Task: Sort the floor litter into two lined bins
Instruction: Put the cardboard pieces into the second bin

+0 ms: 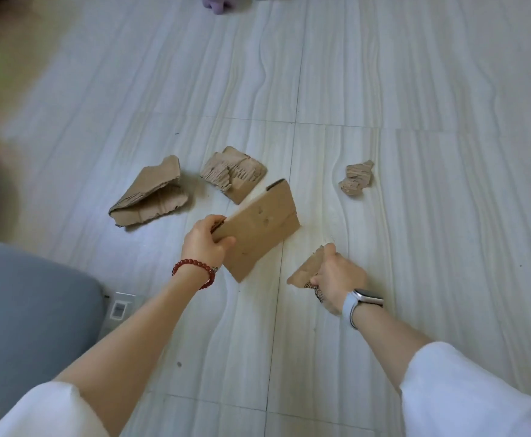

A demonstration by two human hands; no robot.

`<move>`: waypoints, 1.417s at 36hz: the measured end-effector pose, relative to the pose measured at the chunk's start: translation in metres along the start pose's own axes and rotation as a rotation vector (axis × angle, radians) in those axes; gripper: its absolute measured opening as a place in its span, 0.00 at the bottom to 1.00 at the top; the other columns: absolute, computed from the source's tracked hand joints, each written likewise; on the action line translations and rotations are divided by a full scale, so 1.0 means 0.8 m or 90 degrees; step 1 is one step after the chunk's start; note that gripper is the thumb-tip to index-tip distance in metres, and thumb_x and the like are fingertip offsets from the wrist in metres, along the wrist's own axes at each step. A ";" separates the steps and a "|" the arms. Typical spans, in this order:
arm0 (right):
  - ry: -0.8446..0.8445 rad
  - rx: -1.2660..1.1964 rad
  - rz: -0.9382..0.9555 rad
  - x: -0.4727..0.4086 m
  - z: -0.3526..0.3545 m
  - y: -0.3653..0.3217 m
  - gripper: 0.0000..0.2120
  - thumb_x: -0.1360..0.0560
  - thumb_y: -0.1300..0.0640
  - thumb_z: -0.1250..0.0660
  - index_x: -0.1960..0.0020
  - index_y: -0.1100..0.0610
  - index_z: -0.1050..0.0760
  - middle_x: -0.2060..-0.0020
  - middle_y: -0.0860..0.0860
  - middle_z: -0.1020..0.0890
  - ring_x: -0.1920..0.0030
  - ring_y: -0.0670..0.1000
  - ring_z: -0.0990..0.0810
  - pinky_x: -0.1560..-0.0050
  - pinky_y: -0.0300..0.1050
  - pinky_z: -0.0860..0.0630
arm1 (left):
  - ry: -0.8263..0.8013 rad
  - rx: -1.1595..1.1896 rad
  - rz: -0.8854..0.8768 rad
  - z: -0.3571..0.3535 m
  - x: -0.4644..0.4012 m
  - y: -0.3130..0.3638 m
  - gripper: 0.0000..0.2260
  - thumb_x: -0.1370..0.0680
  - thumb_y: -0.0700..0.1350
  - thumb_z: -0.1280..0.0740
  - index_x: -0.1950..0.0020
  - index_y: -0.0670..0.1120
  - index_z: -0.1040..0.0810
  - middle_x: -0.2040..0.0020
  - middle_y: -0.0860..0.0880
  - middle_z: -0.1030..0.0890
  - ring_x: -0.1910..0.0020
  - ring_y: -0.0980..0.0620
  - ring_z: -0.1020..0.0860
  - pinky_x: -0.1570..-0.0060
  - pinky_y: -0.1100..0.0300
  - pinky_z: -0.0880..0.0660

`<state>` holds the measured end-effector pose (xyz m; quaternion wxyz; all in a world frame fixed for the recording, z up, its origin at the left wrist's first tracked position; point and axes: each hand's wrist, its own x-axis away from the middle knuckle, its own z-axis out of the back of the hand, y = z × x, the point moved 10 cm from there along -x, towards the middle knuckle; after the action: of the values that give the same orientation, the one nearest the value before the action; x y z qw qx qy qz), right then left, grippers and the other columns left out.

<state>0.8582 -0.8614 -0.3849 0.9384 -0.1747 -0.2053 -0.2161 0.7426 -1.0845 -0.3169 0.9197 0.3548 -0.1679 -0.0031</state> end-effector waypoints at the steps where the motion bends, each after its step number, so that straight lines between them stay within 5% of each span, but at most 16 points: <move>1: -0.024 -0.006 -0.013 0.002 -0.001 0.000 0.16 0.27 0.58 0.37 0.43 0.58 0.39 0.52 0.52 0.20 0.53 0.55 0.22 0.56 0.47 0.25 | 0.015 0.010 -0.015 0.016 0.007 0.005 0.16 0.26 0.39 0.33 0.38 0.43 0.27 0.44 0.46 0.24 0.44 0.47 0.27 0.50 0.61 0.33; 7: -0.070 -0.158 0.042 0.021 0.031 -0.066 0.17 0.24 0.54 0.37 0.40 0.60 0.38 0.54 0.54 0.25 0.49 0.59 0.23 0.55 0.48 0.28 | 0.135 0.088 -0.119 0.133 0.041 0.042 0.15 0.25 0.39 0.34 0.39 0.46 0.28 0.48 0.52 0.25 0.49 0.54 0.29 0.50 0.62 0.33; 14: 0.124 -0.395 0.195 0.088 0.168 -0.204 0.13 0.24 0.53 0.36 0.43 0.57 0.33 0.54 0.51 0.23 0.53 0.52 0.24 0.54 0.45 0.29 | 0.315 0.115 -0.191 0.307 0.098 0.082 0.13 0.24 0.41 0.35 0.40 0.48 0.27 0.51 0.52 0.25 0.50 0.50 0.25 0.53 0.63 0.33; 19: 0.269 -0.475 0.292 0.144 0.248 -0.299 0.05 0.23 0.56 0.36 0.51 0.57 0.31 0.63 0.44 0.25 0.62 0.41 0.27 0.65 0.27 0.32 | 0.464 0.120 -0.242 0.448 0.144 0.081 0.16 0.24 0.40 0.34 0.36 0.43 0.26 0.42 0.46 0.21 0.44 0.50 0.24 0.47 0.66 0.32; 22: 0.304 -0.512 0.323 0.170 0.269 -0.352 0.03 0.22 0.57 0.40 0.50 0.56 0.32 0.64 0.43 0.26 0.62 0.43 0.27 0.62 0.34 0.31 | 0.519 0.146 -0.229 0.522 0.166 0.045 0.17 0.24 0.41 0.35 0.36 0.43 0.26 0.43 0.48 0.22 0.48 0.54 0.24 0.48 0.68 0.31; 26: 0.300 -0.537 0.333 0.190 0.270 -0.422 0.10 0.20 0.57 0.45 0.42 0.62 0.33 0.58 0.48 0.27 0.54 0.49 0.29 0.57 0.40 0.37 | 0.575 0.127 -0.153 0.589 0.206 -0.036 0.17 0.24 0.42 0.35 0.35 0.43 0.26 0.41 0.43 0.21 0.42 0.46 0.24 0.41 0.58 0.29; 32: 0.178 -0.481 0.420 0.210 0.222 -0.535 0.12 0.21 0.57 0.42 0.38 0.56 0.33 0.49 0.52 0.21 0.46 0.53 0.23 0.43 0.48 0.28 | 0.507 0.007 -0.012 0.601 0.246 -0.144 0.18 0.24 0.43 0.35 0.33 0.47 0.27 0.38 0.44 0.22 0.38 0.45 0.26 0.39 0.54 0.31; 37: 0.103 -0.271 0.468 0.239 0.159 -0.600 0.24 0.23 0.54 0.37 0.30 0.55 0.39 0.40 0.56 0.24 0.38 0.55 0.27 0.47 0.40 0.36 | 0.477 -0.130 0.024 0.587 0.259 -0.174 0.18 0.23 0.46 0.37 0.33 0.52 0.29 0.38 0.46 0.23 0.40 0.42 0.26 0.45 0.50 0.28; 42: 0.043 -0.124 0.485 0.256 0.113 -0.628 0.18 0.21 0.49 0.43 0.47 0.63 0.24 0.65 0.59 0.17 0.65 0.55 0.17 0.51 0.49 0.23 | 0.259 -0.217 0.026 0.516 0.223 -0.185 0.23 0.22 0.53 0.40 0.28 0.54 0.38 0.35 0.47 0.27 0.39 0.42 0.27 0.45 0.49 0.27; 45: 0.080 -0.194 0.470 0.244 0.129 -0.625 0.14 0.21 0.55 0.44 0.50 0.63 0.24 0.62 0.60 0.18 0.61 0.59 0.17 0.50 0.55 0.23 | 0.135 -0.184 0.011 0.480 0.201 -0.192 0.24 0.23 0.54 0.39 0.28 0.51 0.37 0.32 0.45 0.30 0.34 0.44 0.30 0.37 0.50 0.31; 51: 0.127 -0.373 0.446 0.207 0.181 -0.599 0.11 0.22 0.63 0.45 0.47 0.58 0.24 0.61 0.52 0.20 0.64 0.52 0.20 0.58 0.48 0.21 | 0.138 -0.119 -0.084 0.463 0.171 -0.140 0.21 0.23 0.50 0.38 0.31 0.49 0.33 0.33 0.45 0.31 0.36 0.45 0.30 0.38 0.55 0.33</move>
<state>0.7206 -1.2618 -0.0701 0.8810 -0.4698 0.0269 0.0491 0.7694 -1.4264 -0.0917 0.9593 0.2761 -0.0428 -0.0409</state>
